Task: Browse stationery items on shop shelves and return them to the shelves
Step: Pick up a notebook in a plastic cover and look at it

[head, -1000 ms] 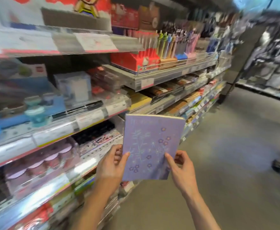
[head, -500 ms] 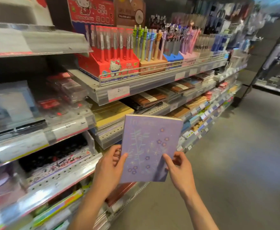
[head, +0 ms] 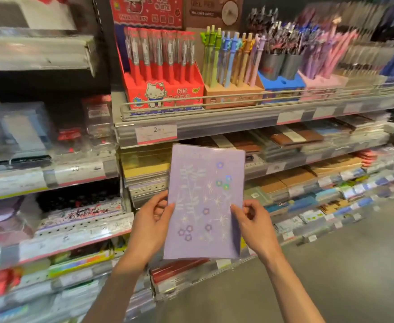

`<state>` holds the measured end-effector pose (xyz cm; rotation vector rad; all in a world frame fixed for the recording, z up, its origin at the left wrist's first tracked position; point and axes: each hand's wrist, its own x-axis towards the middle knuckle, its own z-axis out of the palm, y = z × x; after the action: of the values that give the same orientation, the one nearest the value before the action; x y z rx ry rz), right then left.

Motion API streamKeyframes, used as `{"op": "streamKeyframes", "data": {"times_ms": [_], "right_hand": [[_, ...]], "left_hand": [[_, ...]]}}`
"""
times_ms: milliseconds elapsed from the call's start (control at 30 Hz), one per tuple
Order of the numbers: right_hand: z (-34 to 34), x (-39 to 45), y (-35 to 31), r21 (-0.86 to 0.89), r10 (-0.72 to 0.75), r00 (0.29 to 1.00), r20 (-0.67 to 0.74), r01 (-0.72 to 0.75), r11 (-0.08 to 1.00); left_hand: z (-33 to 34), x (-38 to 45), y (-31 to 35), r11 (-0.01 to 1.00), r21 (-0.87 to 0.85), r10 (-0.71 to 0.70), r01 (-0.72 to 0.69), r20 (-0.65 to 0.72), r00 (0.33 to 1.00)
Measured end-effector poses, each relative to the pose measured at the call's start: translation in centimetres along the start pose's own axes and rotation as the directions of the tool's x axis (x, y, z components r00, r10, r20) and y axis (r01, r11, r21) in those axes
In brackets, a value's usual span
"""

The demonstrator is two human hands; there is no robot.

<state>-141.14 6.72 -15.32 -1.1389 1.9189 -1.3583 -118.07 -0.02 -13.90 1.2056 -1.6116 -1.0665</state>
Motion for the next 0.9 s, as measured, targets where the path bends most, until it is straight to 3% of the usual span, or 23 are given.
{"op": "streamKeyframes", "data": {"times_ms": [267,600,733,900], "right_hand": [[3.2,2.3,-5.1,0.073,-0.071,0.995,0.076,0.065,0.995],[8.3,6.6,-10.1,0.205,0.137,0.979,0.149,-0.166,0.965],[8.0,6.9,-10.1,0.344,0.189,0.928,0.320,-0.300,0.890],[5.8,4.4,-8.1,0.294,0.197,0.875,0.442,-0.348,0.890]], "left_hand": [[-3.8,1.5,0.8,0.998,-0.067,-0.007,-0.005,-0.175,0.985],[-8.6,-0.4,0.0,0.997,-0.081,-0.010,0.008,-0.020,1.000],[-9.1,-0.8,0.1,0.993,-0.120,0.001,0.005,0.047,0.999],[-8.6,0.1,-1.1,0.996,-0.086,-0.009,0.008,-0.008,1.000]]}}
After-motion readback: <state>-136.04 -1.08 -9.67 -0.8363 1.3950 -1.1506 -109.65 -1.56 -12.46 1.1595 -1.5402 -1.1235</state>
